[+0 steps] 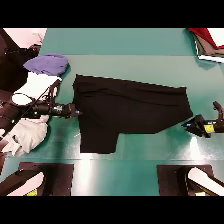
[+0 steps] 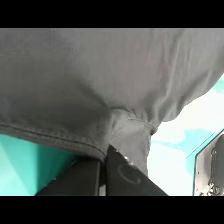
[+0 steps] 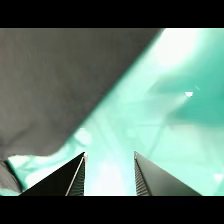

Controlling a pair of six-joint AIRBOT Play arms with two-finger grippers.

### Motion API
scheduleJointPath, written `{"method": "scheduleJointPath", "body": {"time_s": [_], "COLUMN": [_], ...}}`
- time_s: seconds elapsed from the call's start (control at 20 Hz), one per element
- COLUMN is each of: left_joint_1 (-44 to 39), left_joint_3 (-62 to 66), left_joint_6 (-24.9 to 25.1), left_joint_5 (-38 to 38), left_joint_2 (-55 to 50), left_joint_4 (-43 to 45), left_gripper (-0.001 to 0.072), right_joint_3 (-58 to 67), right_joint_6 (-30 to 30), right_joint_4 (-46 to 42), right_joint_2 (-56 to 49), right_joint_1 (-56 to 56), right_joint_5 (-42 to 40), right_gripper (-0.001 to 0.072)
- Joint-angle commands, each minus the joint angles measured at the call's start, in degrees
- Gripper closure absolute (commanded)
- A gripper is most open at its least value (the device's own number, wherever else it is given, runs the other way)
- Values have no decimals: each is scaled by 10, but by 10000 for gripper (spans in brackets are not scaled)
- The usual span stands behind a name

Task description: Fold the shirts.

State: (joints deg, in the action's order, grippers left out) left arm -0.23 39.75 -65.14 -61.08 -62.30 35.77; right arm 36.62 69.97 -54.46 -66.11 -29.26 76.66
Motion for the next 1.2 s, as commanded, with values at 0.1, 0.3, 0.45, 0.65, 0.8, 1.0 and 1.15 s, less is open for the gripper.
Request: {"method": "scheduleJointPath", "body": {"time_s": [0.1, 0.3, 0.45, 0.65, 0.8, 1.0, 1.15], "left_joint_1": [0, 0, 0, 10, 39, 53, 53], "left_joint_3": [4, 4, 4, 27, 141, 378, 563], "left_joint_6": [0, 0, 0, -26, -55, -60, -67], "left_joint_5": [-1, -1, -5, -14, -51, -83, -92], "left_joint_2": [0, 0, 1, 27, 80, 130, 134], "left_joint_4": [0, 0, 0, 7, 36, 44, 45], "left_gripper": [683, 683, 683, 685, 684, 684, 683], "right_joint_3": [9, 47, 58, 76, 185, 391, 522], "right_joint_6": [-12, -10, -11, -10, 3, 16, 16], "right_joint_4": [39, 35, 33, 38, 37, 37, 37], "right_joint_2": [-60, -80, -80, -31, 53, 125, 150], "right_joint_1": [69, 104, 107, 108, 107, 107, 107], "right_joint_5": [-72, -86, -85, -57, -45, -51, -51], "right_gripper": [371, 409, 661, 699, 699, 699, 699]}}
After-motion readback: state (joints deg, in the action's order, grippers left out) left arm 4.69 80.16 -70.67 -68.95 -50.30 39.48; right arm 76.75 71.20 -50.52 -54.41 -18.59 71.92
